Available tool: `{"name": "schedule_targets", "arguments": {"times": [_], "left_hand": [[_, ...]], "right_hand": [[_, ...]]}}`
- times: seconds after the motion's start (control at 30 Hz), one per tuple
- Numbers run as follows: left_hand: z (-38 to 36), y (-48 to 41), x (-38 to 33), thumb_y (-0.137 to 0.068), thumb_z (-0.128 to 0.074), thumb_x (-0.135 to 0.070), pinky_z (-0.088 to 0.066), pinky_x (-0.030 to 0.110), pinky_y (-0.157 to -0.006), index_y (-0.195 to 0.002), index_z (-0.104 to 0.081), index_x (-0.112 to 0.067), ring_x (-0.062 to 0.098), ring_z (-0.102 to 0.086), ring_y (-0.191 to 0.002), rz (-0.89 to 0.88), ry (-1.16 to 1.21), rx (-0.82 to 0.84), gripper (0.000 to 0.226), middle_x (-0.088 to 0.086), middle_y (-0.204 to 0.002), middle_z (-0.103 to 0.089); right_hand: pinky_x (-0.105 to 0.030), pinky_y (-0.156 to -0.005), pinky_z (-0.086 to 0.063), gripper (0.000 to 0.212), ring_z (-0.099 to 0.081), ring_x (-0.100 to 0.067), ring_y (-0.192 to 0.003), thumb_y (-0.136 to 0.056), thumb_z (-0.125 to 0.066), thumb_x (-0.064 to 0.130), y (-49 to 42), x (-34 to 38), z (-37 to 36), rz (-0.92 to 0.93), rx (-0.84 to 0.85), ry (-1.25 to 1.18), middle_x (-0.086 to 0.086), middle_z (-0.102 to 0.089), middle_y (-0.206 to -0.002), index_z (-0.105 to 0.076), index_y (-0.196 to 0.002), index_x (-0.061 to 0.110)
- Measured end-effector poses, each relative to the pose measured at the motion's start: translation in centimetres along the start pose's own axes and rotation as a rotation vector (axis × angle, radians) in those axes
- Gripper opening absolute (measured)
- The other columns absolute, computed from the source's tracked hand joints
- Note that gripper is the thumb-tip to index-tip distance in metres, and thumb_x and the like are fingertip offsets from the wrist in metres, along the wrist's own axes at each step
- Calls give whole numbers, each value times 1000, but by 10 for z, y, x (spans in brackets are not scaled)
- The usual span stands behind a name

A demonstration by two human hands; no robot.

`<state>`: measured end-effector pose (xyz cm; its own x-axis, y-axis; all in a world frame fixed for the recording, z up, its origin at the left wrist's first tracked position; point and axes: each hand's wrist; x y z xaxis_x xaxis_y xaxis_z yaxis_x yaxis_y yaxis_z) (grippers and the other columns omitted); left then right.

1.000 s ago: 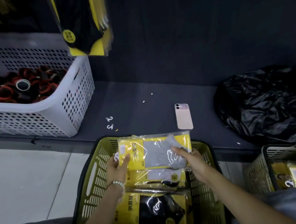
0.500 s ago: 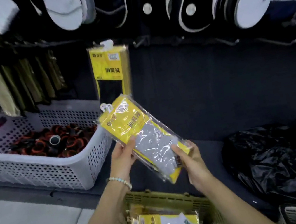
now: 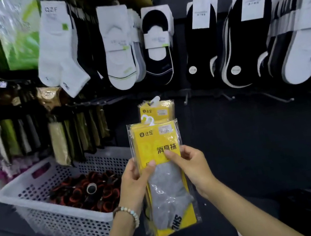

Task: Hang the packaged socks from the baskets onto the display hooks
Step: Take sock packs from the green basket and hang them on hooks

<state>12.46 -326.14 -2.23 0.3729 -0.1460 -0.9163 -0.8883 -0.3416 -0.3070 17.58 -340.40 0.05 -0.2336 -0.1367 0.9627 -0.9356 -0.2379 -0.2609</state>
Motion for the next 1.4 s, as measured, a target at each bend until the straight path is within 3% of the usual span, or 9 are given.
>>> {"name": "schedule_targets", "arguments": {"times": [0.17, 0.3, 0.37, 0.5, 0.6, 0.8, 1.0, 1.17, 1.4], "left_hand": [[21, -18, 4, -65, -68, -47, -52, 16, -59, -98, -67, -16, 9, -70, -81, 10, -154, -80, 45, -4, -89, -74], [26, -32, 4, -74, -54, -54, -54, 27, -69, -92, -67, -5, 13, -68, -79, -13, -260, -71, 54, 7, -85, -71], [26, -36, 2, -77, -50, -54, -50, 16, -63, -84, -67, -9, 4, -65, -70, -42, -270, -71, 48, -3, -75, -71], [33, -44, 3, -83, -47, -53, -46, 27, -62, -82, -63, -1, 13, -54, -63, -73, -323, -113, 55, 5, -67, -60], [45, -47, 1, -82, -45, -54, -30, 20, -48, -66, -44, -3, 12, -34, -50, -131, -335, -223, 53, -1, -52, -35], [72, -54, -4, -88, -46, -48, -24, 13, -43, -64, -36, -17, 1, -24, -45, -194, -396, -425, 41, -7, -57, -28], [85, -55, -6, -88, -46, -51, -24, 24, -49, -65, -37, -13, 10, -25, -49, -176, -406, -529, 45, -3, -56, -27], [87, -56, -4, -88, -44, -53, -27, 22, -53, -69, -40, -20, 8, -30, -54, -151, -367, -514, 38, -6, -62, -33], [72, -57, 1, -87, -48, -47, -27, 10, -41, -62, -34, -16, 1, -26, -40, -144, -312, -457, 42, -9, -52, -26]], "right_hand": [[-25, -71, -58, 37, -72, -21, -89, -76, -70, 38, -9, -10, -14, -55, 83, -77, -8, -75, -93, -73, -92, 5], [-22, -70, -56, 27, -72, -17, -90, -79, -70, 33, -18, -16, -20, 10, 20, -118, -4, -75, -97, -71, -97, 13], [-25, -75, -57, 26, -71, -16, -91, -79, -71, 28, -25, -17, -20, 22, -31, -124, -3, -74, -97, -68, -100, 14], [-21, -71, -56, 15, -70, -13, -86, -86, -67, 16, -36, -20, -20, 3, -52, -128, -4, -74, -95, -64, -101, 13], [-23, -68, -57, 15, -71, -14, -84, -89, -62, 16, -44, -19, -21, 0, -92, -185, -4, -75, -93, -60, -102, 10], [-37, -83, -53, 5, -68, -18, -87, -93, -60, 18, -75, -4, -20, 82, -214, -77, -7, -74, -91, -58, -96, 15], [-44, -87, -55, 4, -68, -27, -92, -92, -61, 18, -105, -13, -29, 83, -242, 87, -8, -72, -92, -58, -89, 19], [-16, -59, -50, 12, -64, -12, -76, -86, -69, 26, -130, -28, -30, 34, -381, 120, 5, -67, -77, -61, -81, 18], [-24, -64, -44, 28, -54, -14, -72, -80, -75, 32, -161, -39, -25, -174, -597, 175, -2, -62, -90, -57, -89, 14]]}}
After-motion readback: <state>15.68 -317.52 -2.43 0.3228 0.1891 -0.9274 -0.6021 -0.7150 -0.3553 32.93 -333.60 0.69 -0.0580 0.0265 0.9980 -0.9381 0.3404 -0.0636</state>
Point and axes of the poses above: each hand's wrist, its own y-axis away from the middle knuckle, its own z-axis out of the back of the hand, x = y × z
